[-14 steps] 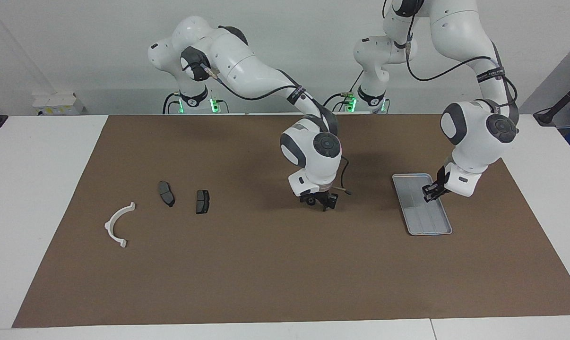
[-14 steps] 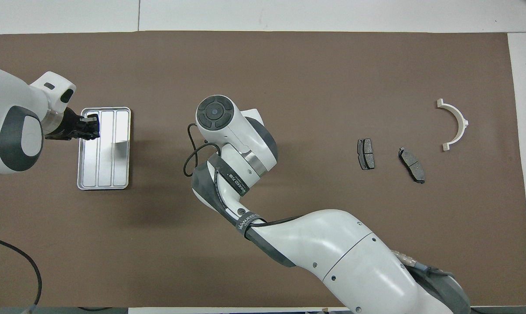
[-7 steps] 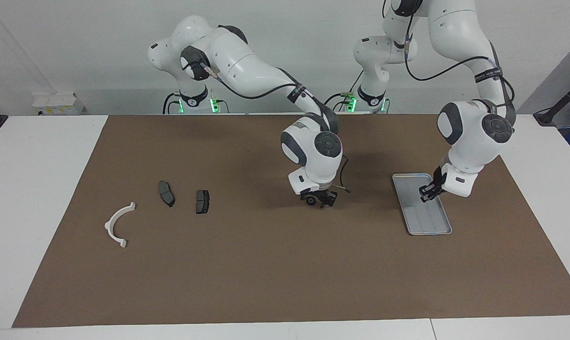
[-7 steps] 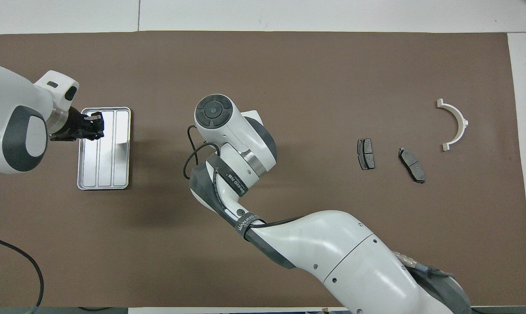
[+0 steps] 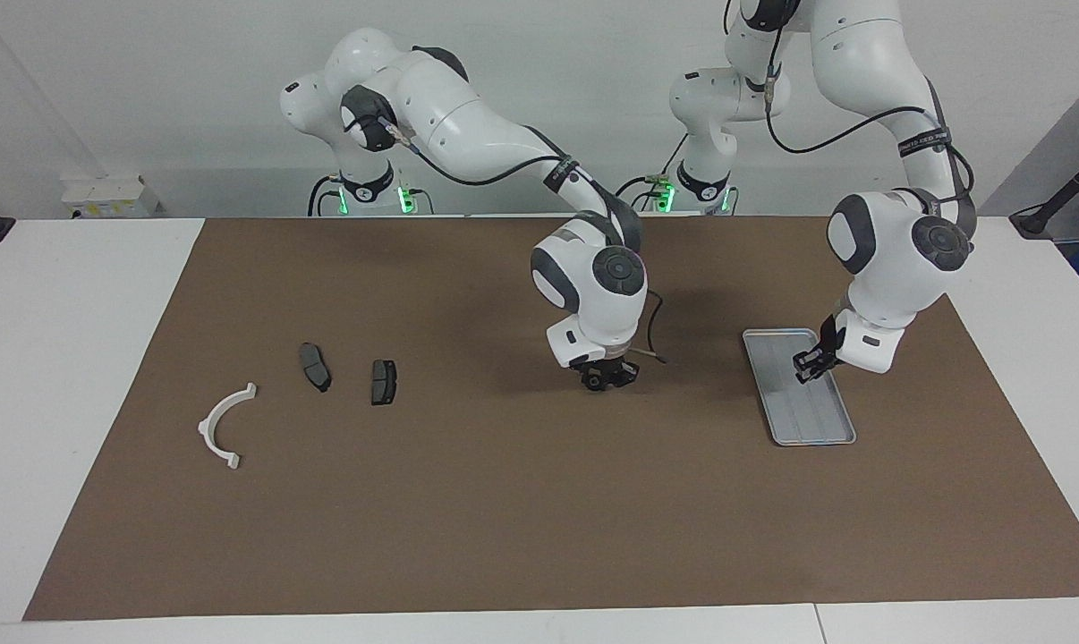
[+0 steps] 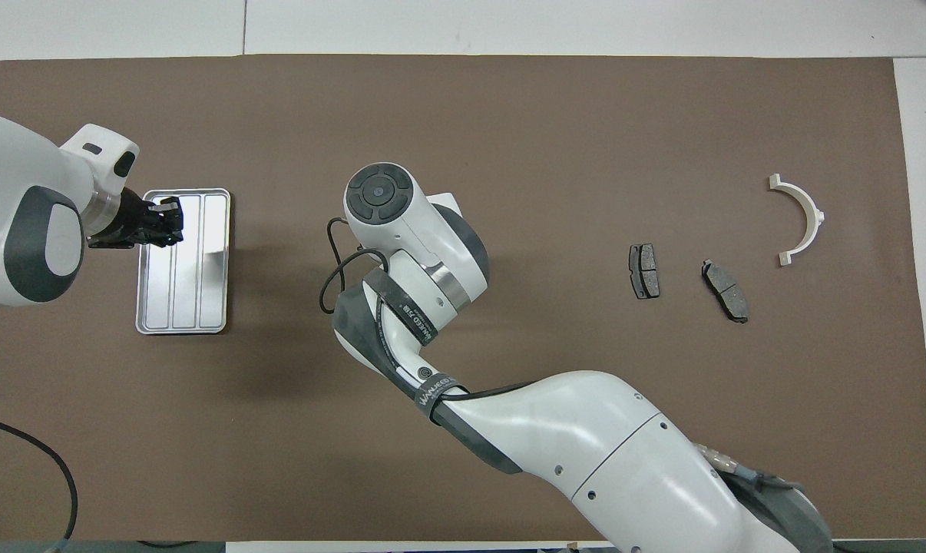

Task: Place bearing gear from tray to pile

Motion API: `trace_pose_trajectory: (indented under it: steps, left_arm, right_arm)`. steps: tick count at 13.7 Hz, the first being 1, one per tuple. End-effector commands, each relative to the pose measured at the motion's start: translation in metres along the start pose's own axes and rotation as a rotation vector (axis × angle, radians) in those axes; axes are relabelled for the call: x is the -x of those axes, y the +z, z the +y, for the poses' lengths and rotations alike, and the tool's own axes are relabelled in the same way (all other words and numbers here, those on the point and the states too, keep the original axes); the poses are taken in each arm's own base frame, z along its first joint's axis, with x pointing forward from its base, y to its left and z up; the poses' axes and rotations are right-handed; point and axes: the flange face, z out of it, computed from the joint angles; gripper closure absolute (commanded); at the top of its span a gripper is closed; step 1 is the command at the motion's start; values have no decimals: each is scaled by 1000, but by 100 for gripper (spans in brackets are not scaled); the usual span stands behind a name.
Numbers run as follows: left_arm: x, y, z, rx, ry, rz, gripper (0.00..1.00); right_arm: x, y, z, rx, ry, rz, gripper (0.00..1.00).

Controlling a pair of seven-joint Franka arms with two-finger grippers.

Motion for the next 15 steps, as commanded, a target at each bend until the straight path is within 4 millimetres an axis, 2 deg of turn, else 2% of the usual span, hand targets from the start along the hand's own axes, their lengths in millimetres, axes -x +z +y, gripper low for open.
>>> trace_pose_trajectory:
  steps: [1,2,4,6,7,8,9,10,11,12,14,15]
  left_arm:
    - [19,-6,50,-6,-27,-8,100]
    - [23,-8,63,-3,-47,-2,100]
    - [40,-9,106,6,-114,12,100]
    - [58,-7,145,27,-158,39,100]
    - [71,-8,171,45,-174,57,100]
    - [88,1,199,52,-207,59,100]
    - [109,19,236,60,-227,62,100]
    - [123,33,268,68,-251,66,100]
    - [130,43,285,65,-258,63,100]
    - [146,57,303,70,-238,63,100]
    - [154,67,313,100,-230,85,100]
    - [155,73,314,97,-231,83,100]
  right_arm:
    - [-20,-12,16,13,34,-18,100]
    - [-34,-31,29,32,13,-29,100]
    - [-49,-81,50,35,-79,-25,100]
    - [-75,-135,82,20,-152,-9,100]
    - [-93,-160,105,16,-208,-4,100]
    - [-110,-180,125,10,-284,4,100]
    - [-132,-194,151,22,-370,13,100]
    - [-154,-202,175,42,-461,23,100]
    - [-180,-204,200,55,-534,30,100]
    - [-204,-205,224,64,-601,41,100]
    - [-246,-198,264,67,-715,85,100]
    - [-261,-184,284,69,-731,83,100]
